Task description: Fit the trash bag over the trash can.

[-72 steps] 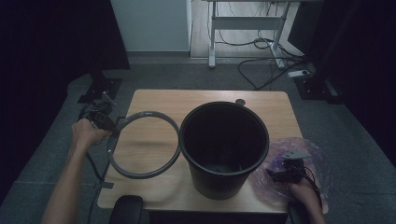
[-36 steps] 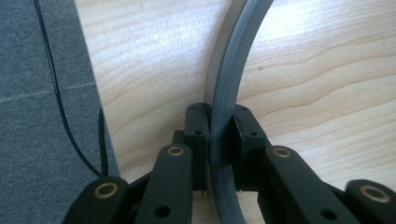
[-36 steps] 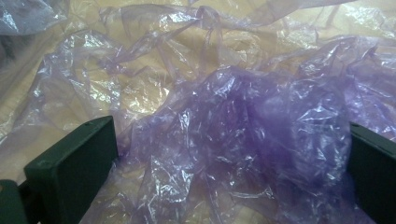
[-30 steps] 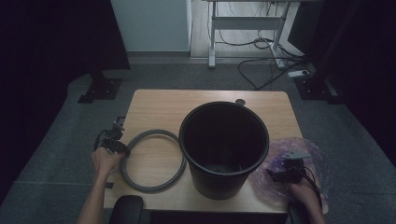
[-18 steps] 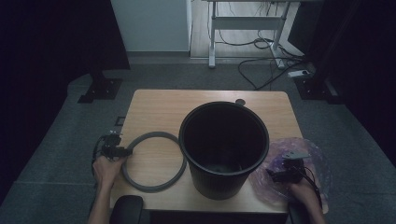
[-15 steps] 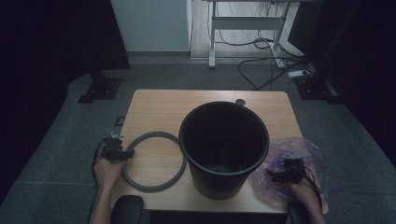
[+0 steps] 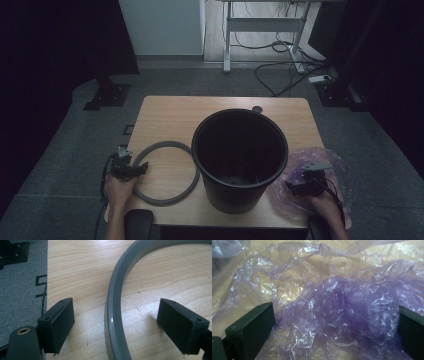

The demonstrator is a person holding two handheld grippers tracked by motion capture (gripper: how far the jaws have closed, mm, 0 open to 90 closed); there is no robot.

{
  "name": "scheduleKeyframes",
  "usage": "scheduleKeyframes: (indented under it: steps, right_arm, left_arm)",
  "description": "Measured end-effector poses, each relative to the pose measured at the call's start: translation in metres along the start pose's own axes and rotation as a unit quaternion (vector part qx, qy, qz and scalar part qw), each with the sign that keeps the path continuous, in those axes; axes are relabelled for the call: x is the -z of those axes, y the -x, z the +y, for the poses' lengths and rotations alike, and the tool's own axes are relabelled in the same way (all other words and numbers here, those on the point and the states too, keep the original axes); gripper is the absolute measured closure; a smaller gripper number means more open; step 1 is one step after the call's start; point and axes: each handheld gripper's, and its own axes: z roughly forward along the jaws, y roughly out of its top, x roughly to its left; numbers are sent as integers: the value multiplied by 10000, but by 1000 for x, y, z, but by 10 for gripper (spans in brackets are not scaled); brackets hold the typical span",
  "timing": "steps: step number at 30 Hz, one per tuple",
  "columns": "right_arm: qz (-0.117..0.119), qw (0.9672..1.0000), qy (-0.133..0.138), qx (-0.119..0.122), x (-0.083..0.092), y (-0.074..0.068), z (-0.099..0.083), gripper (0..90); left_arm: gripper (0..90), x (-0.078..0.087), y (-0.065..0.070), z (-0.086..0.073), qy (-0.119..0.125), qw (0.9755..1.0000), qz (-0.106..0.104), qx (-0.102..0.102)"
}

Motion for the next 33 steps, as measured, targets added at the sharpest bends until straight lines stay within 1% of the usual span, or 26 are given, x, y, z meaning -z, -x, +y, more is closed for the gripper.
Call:
scheduleKeyframes:
  steps: [3, 6, 8, 11, 13, 16, 18, 20, 22, 24, 27, 30, 33]
  right_arm:
    - [-31, 9998, -25, 195, 3, -2, 3, 0]
    - [-49, 9993, 136, 354, 11, -5, 10, 0]
    - [-29, 9990, 200, 399, 15, -6, 14, 0]
    - [75, 9987, 292, 414, 22, -8, 21, 0]
    - [86, 9983, 378, 436, 28, -9, 28, 0]
    - [117, 9981, 468, 392, 36, -9, 35, 0]
    - [154, 9983, 471, 309, 42, -7, 41, 0]
    - [144, 9988, 372, 281, 49, -4, 46, 0]
    - [75, 9993, 176, 307, 56, 1, 50, 0]
    - [-44, 9993, 57, 356, 61, 5, 53, 0]
    - [-202, 9985, -262, 445, 65, 13, 55, 0]
    - [-332, 9970, -524, 472, 60, 22, 53, 0]
    - [-287, 9960, -730, 421, 48, 29, 50, 0]
  left_arm:
    - [147, 0, 0, 0, -3, 10000, 2, 3]
    - [146, 1, 1, -1, 1, 10000, 2, 3]
    - [144, 1, 2, -1, 2, 10000, -18, -12]
    - [143, 1, 3, -1, -4, 10000, -25, -23]
    - [142, 1, 3, -1, -5, 10000, -28, -24]
    - [141, 1, 3, -1, -7, 10000, -32, -29]
    - [141, 1, 3, -1, -5, 10000, -34, -31]
    - [141, 1, 3, -1, -6, 10000, -34, -32]
    - [141, 1, 3, -1, -4, 10000, -34, -32]
    - [140, 1, 3, -1, -4, 10000, -35, -33]
    - [140, 1, 3, -1, -4, 10000, -38, -35]
    - [139, 1, 3, -1, -5, 10000, -41, -39]
    - [139, 1, 3, -1, -2, 10000, -45, -38]
